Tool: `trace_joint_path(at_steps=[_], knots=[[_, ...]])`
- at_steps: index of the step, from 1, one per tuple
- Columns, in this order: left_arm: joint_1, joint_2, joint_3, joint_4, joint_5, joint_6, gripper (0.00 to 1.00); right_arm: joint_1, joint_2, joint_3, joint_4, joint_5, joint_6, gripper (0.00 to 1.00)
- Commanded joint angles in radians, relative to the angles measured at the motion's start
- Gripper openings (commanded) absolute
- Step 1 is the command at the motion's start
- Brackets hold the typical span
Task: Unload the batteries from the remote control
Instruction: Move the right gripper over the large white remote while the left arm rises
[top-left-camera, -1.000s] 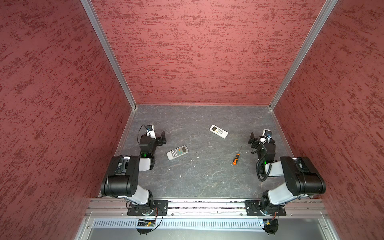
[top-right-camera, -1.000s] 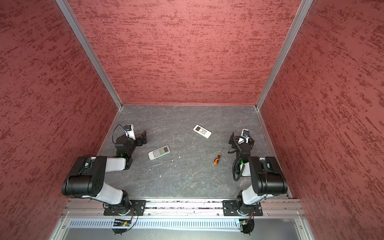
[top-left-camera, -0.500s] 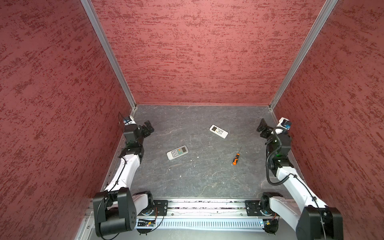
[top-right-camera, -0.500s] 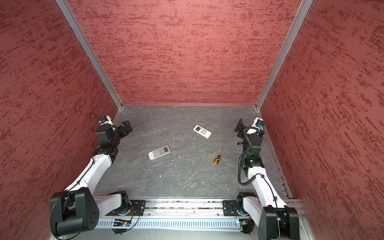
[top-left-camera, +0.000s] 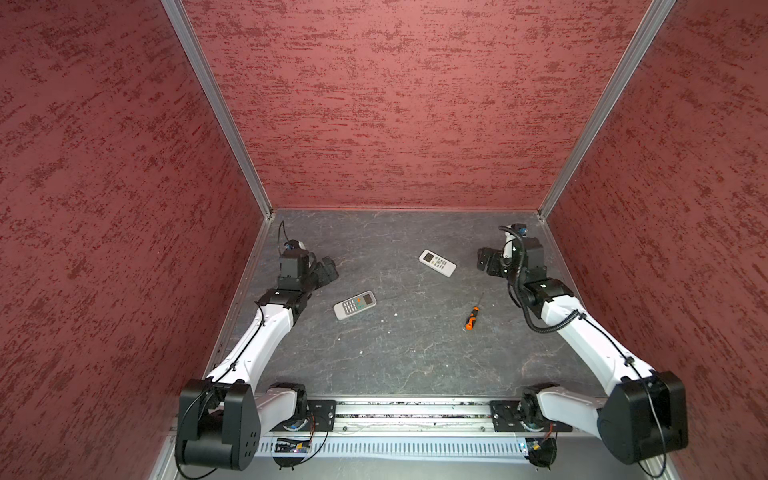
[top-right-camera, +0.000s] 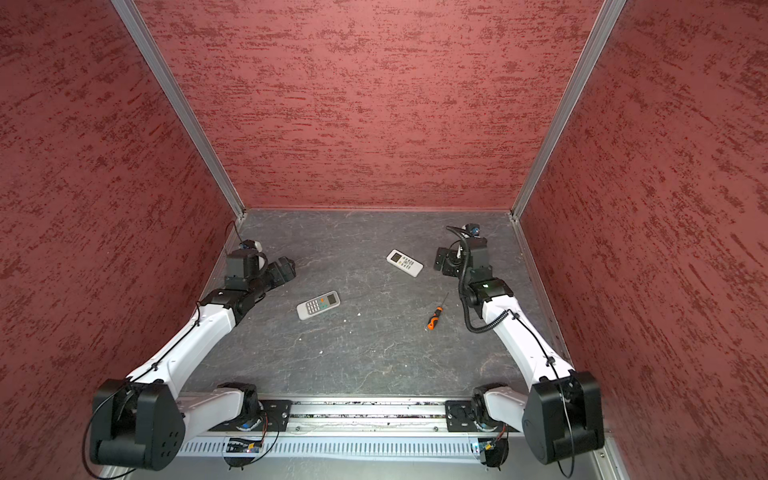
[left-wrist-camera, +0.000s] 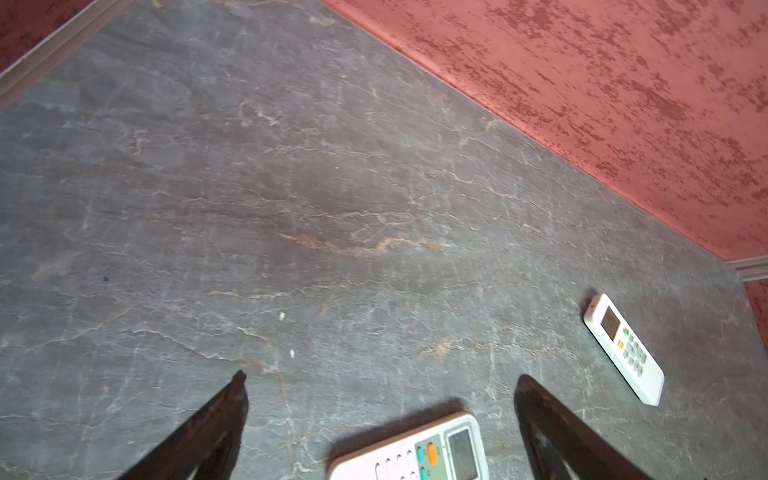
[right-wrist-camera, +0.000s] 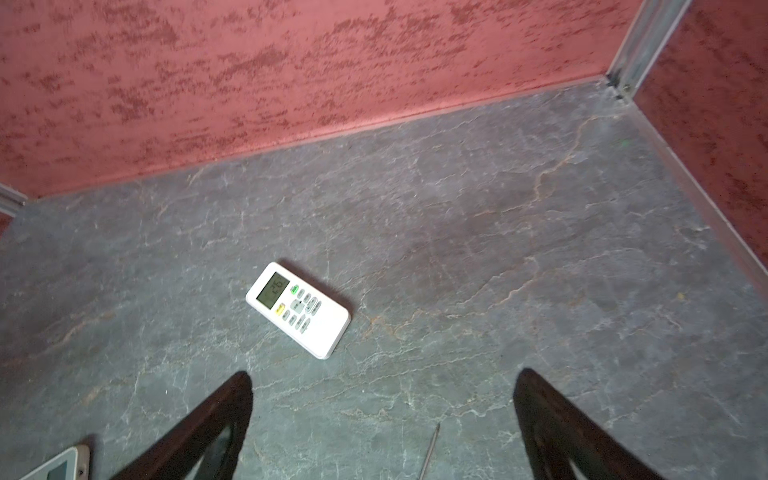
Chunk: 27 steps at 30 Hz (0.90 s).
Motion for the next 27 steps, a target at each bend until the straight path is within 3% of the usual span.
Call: trace_joint_path(at_steps=[1,7,18,27], knots=[[-0.073,-0.028,0.031,-0.055,-0.069,0.01,0.99,0.057,0.093,0.081,-0.069,-0.013,-0.095,0.99],[-0.15,-0.017,0.05,-0.061,-0.085,-0.005,0.99,0.1,0.284,0.193,-0.069,-0.079,-0.199,0.99],[-0.201,0.012,0.072,-0.082,-0.113,-0.024,1.0,0.114,0.475,0.275,-0.073,-0.208,-0.354,0.99],[-0.23,0.013,0.078,-0.108,-0.146,-0.025,0.99,0.11,0.61,0.363,-0.094,-0.182,-0.413,0.99]])
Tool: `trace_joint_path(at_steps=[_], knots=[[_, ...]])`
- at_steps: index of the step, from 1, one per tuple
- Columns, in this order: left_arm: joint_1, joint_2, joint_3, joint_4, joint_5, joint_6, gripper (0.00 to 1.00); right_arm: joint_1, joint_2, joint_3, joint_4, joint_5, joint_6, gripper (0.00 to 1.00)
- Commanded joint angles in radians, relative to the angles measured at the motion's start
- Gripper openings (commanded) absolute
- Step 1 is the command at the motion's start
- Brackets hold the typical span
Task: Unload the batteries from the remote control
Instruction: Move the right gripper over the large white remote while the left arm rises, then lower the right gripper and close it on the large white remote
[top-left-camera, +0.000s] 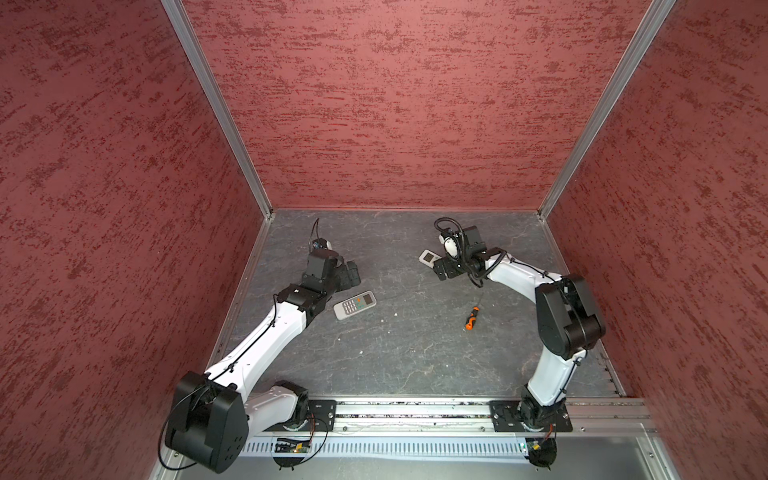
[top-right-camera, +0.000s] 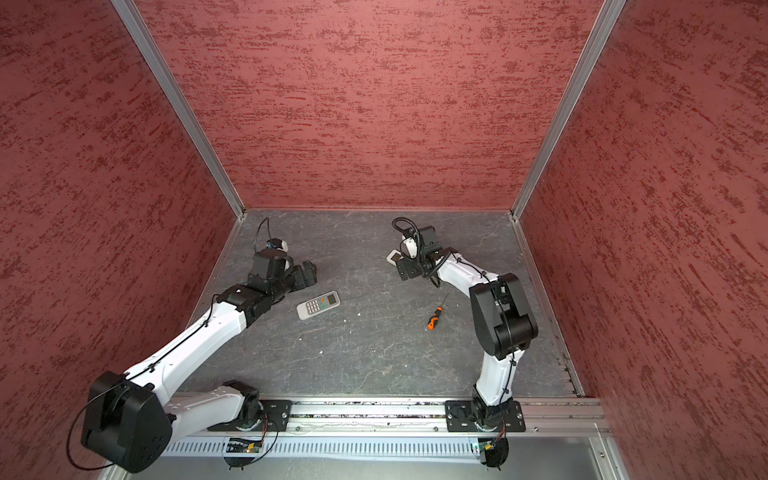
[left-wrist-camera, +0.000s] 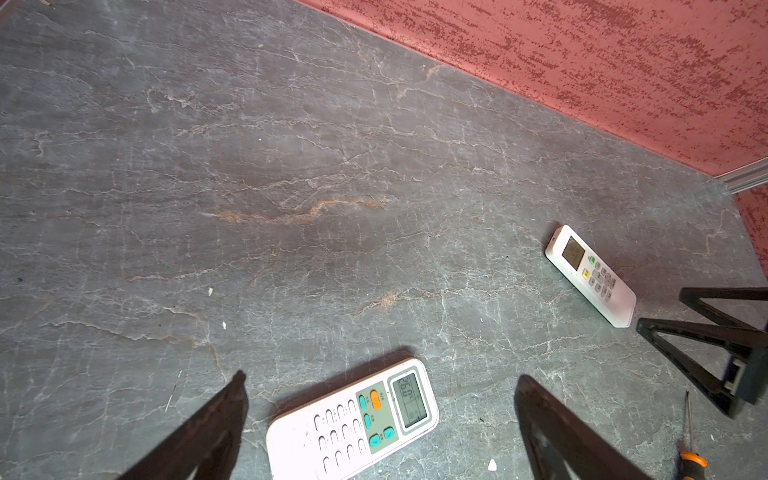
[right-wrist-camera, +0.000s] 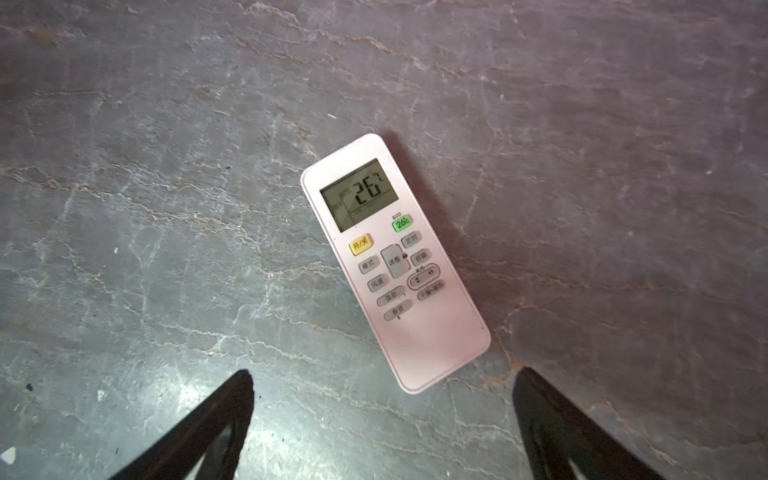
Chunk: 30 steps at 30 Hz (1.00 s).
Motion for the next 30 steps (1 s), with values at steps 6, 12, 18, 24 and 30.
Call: trace_joint_path(at_steps=[6,12,18,24,30], knots=[[-0.009,0.002,0.023,-0.029,-0.037,-0.004,0.99,-0.03,0.076,0.077,-0.018,-0.042,-0.058,0.99],[-0.011,0.005,0.022,-0.027,-0.048,-0.002,0.99,-0.076,0.129,0.091,0.001,-0.106,-0.052,0.99],[-0.01,0.026,0.017,-0.003,-0.045,-0.009,1.0,-0.097,0.153,0.104,0.005,-0.151,-0.057,0.98],[-0.011,0.053,0.026,0.006,-0.037,-0.01,0.99,-0.1,0.18,0.133,-0.034,-0.173,-0.062,0.98],[-0.011,0.055,0.026,0.008,-0.034,-0.007,1.0,-0.1,0.193,0.148,-0.05,-0.188,-0.064,0.97]])
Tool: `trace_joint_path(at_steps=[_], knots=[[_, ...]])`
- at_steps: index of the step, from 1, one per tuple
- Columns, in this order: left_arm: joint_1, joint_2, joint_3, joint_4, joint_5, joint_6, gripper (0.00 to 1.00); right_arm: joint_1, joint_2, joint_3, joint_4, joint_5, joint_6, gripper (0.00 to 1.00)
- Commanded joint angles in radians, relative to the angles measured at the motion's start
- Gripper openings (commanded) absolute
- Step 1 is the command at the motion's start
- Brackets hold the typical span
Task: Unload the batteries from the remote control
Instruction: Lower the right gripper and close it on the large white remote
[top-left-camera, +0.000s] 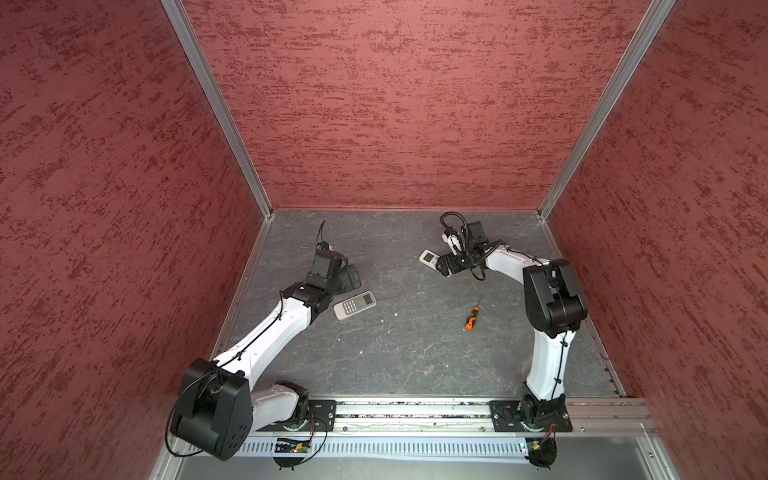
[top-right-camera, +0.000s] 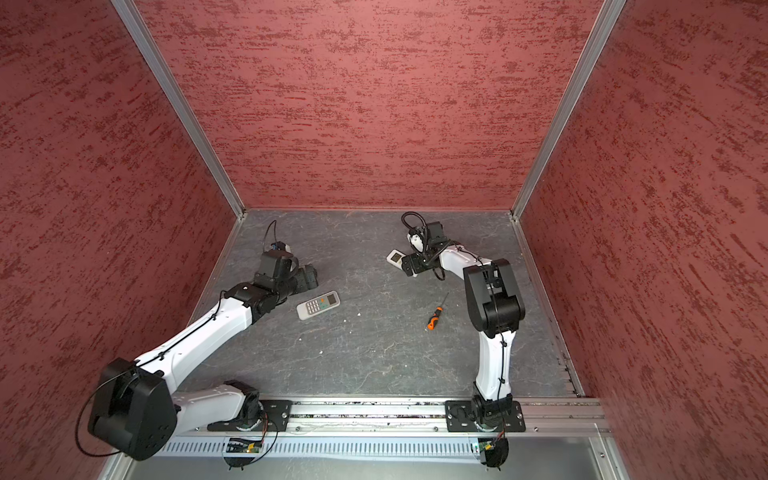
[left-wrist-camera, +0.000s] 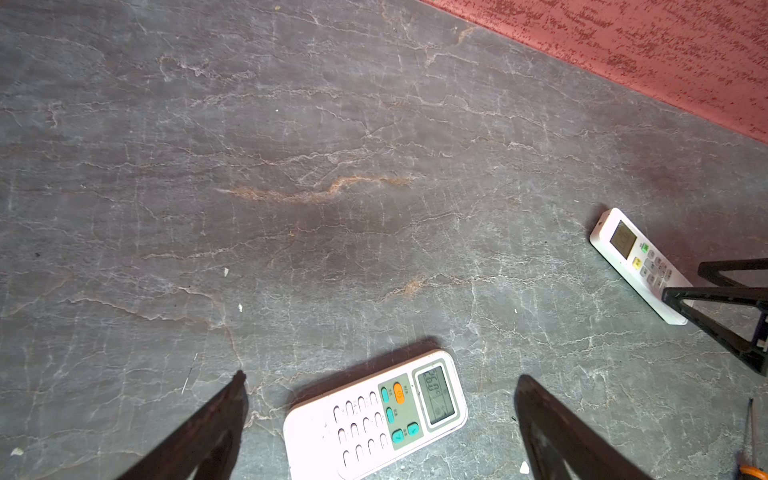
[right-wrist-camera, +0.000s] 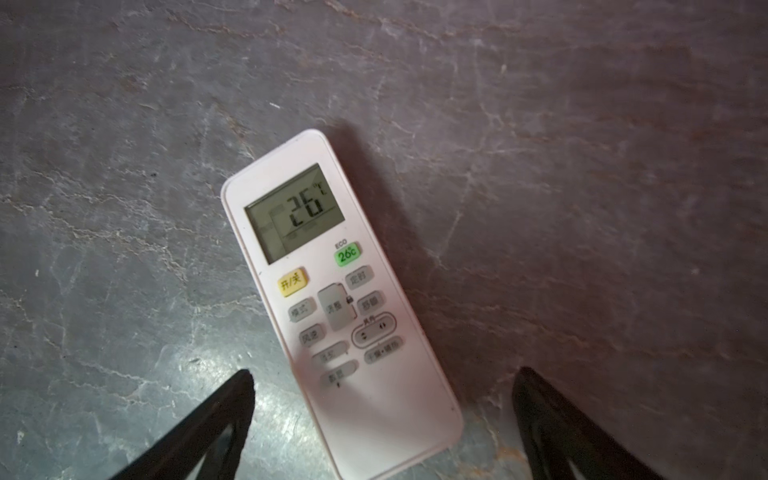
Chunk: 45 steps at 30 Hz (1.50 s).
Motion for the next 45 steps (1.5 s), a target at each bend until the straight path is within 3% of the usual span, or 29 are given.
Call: trace_joint_path(at_steps=[1,24,32,40,45], knots=[[-0.005,-0.007,0.025,0.026,0.0,-0.004,0.99,0.002,0.027,0.027,-0.033,-0.042,-0.017,0.97],[-0.003,-0.051,-0.022,0.027,-0.005,-0.007,0.99,0.058,0.029,0.035,-0.094,-0.074,-0.001,0.9],[0.008,-0.067,-0.034,0.031,0.021,-0.007,0.99,0.111,0.007,0.004,-0.074,0.011,0.06,0.83],[0.015,-0.066,-0.037,0.034,0.038,-0.004,0.99,0.124,-0.021,-0.037,-0.011,0.068,0.122,0.7],[0.023,-0.066,-0.042,0.037,0.046,-0.016,1.0,0.133,-0.013,-0.037,-0.006,0.09,0.135,0.7]])
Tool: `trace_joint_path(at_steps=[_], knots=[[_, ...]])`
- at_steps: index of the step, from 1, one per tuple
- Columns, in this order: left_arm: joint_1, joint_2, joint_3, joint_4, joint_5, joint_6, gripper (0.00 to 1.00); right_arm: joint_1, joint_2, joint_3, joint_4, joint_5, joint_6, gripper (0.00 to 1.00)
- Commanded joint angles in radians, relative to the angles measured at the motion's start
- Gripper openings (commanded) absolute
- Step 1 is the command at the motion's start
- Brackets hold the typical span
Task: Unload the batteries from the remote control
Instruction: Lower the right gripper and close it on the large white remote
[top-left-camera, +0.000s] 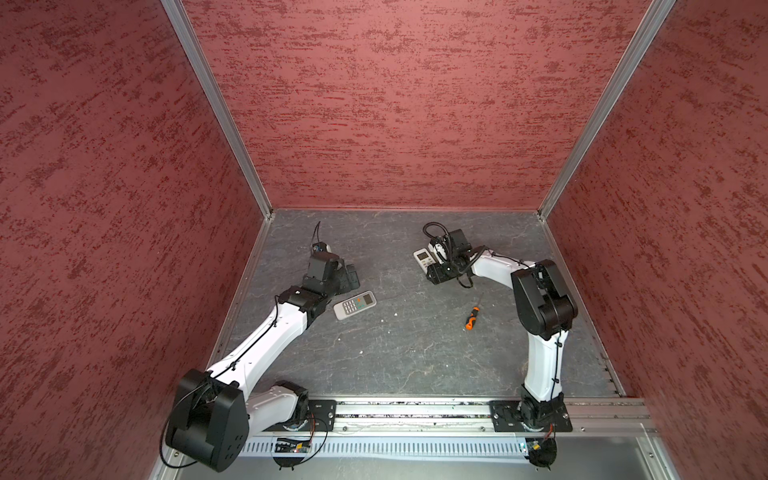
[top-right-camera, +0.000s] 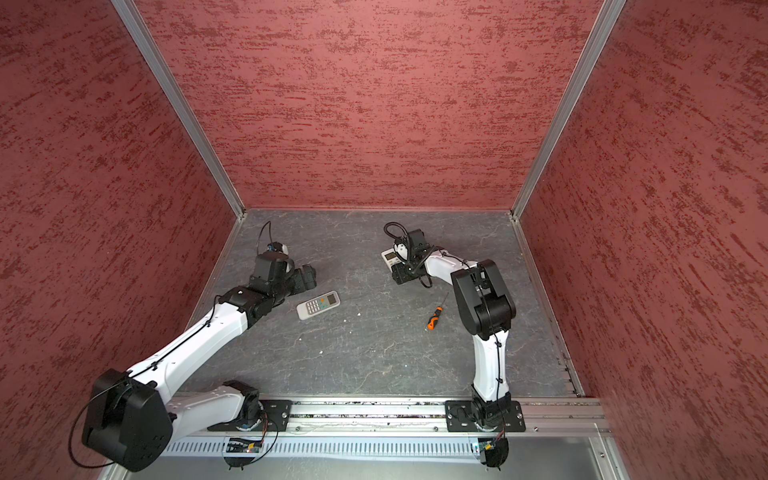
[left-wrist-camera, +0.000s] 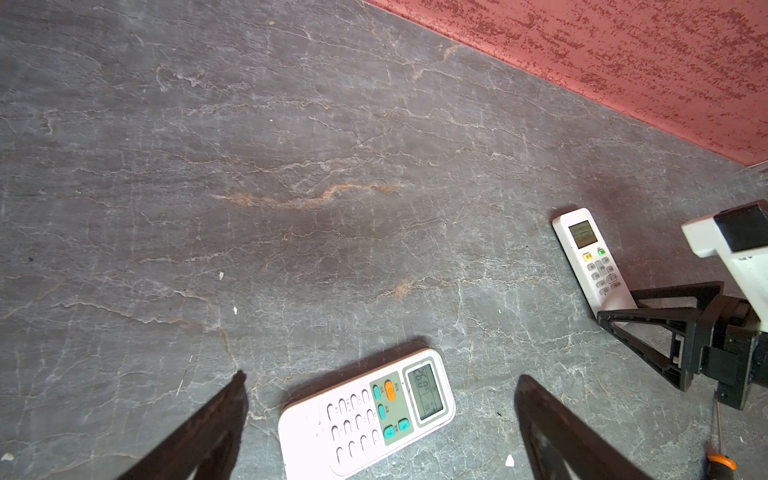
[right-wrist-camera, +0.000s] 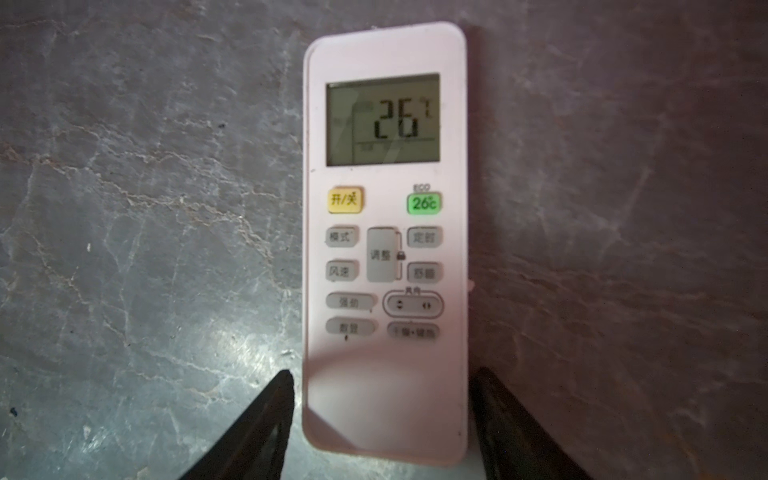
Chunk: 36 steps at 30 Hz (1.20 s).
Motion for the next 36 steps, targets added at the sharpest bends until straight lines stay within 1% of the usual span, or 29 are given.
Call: trace_joint_path(at_steps=[1,10,20,24,26,30,36], knots=[[0.008,-0.011,-0.014,0.013,0.021,-0.018,0.99,0.011,-0.022,-0.012,0.02,0.041,0.024,0.7],[0.012,-0.002,-0.012,0.011,0.03,-0.025,0.99,0.045,0.013,0.019,0.02,0.076,0.035,0.68],[0.015,0.0,-0.009,-0.004,0.027,-0.019,0.99,0.077,0.02,0.02,-0.002,0.19,0.048,0.62],[0.015,0.006,-0.005,-0.009,0.027,-0.019,0.99,0.084,0.024,0.023,0.002,0.228,0.069,0.62],[0.015,0.007,-0.003,-0.01,0.029,-0.018,0.99,0.085,0.026,0.023,0.008,0.239,0.085,0.65],[0.015,0.011,-0.003,-0.012,0.031,-0.016,0.99,0.086,0.032,0.026,0.021,0.248,0.108,0.66],[0.026,0.023,0.005,-0.017,0.048,-0.015,0.99,0.087,0.041,0.028,0.025,0.24,0.118,0.47]])
